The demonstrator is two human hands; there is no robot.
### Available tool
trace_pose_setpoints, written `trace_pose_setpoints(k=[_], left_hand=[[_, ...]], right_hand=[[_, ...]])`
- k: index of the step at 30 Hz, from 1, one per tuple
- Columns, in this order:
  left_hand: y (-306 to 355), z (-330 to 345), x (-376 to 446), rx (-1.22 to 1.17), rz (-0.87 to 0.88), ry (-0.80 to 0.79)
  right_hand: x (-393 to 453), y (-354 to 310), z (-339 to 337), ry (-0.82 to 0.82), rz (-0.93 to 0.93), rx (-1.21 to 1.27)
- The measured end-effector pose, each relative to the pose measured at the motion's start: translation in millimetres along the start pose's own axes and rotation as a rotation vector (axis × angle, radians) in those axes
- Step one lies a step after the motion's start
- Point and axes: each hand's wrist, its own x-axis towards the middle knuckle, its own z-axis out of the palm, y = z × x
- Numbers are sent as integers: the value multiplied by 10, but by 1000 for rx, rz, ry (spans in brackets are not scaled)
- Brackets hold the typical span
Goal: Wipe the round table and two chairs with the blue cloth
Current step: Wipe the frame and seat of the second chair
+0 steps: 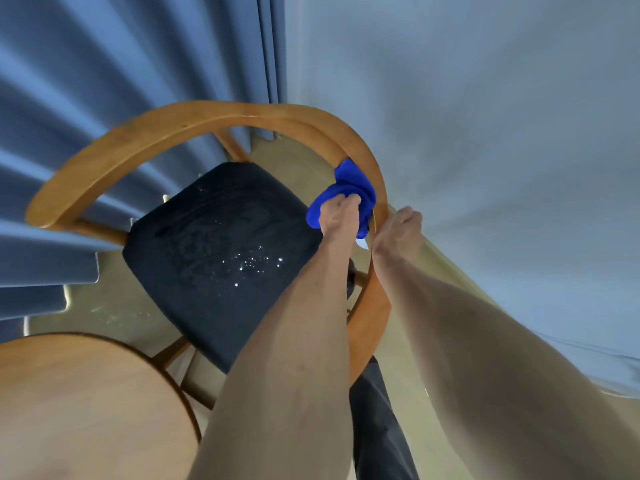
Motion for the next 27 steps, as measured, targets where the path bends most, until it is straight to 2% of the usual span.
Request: trace_pose_setpoints(k=[3, 9, 12, 15, 17, 20, 27], left_hand=[[59, 17, 90, -25, 96, 39], [432, 10, 331, -89, 105, 144], [578, -62, 422, -63, 92, 196], [745, -126, 491, -151, 18, 240], [869, -166, 529, -250, -44, 274], [1023, -239, 597, -318, -102, 308], [1327, -518, 694, -503, -188, 369]], right_hand=[[101, -297, 75, 0, -57, -49], [69, -626, 206, 3, -107, -156], [66, -908, 280, 50, -282, -187], [69, -1220, 373, -17, -519, -277], [117, -1373, 412, -45, -513, -291], [158, -1545, 448, -41, -380, -285], [-213, -1884, 767, -124, -531, -315]])
